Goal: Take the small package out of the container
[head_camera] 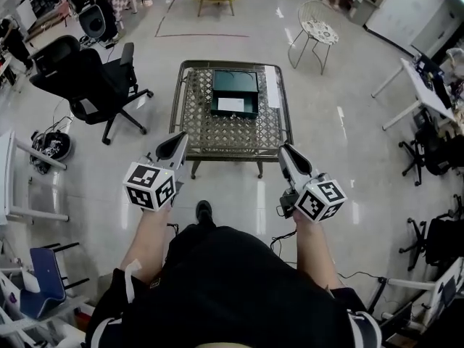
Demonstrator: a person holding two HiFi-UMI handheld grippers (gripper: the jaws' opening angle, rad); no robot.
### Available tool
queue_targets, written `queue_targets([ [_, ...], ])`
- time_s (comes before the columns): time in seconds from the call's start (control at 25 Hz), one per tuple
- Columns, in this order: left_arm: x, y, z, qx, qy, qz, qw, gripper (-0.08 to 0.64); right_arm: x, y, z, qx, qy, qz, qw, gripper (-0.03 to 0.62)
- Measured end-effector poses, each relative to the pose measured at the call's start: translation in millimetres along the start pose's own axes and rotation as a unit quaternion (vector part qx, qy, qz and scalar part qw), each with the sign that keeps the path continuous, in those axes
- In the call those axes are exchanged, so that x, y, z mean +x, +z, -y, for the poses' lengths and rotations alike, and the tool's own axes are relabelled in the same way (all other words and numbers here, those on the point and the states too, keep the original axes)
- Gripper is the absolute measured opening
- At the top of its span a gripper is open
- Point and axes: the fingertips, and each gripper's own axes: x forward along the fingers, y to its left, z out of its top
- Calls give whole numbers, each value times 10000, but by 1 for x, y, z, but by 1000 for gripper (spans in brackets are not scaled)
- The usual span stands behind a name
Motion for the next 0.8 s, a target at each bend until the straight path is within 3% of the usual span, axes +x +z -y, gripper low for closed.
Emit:
queue_targets([
  [0.4, 68, 31, -92, -36, -362, 64, 9993, 6, 117, 16, 14, -28, -303, -108, 9995, 55],
  [0.8, 116, 20, -130, -211, -579, -143, 9980, 6, 173, -2, 44, 95, -585, -454, 9972, 55],
])
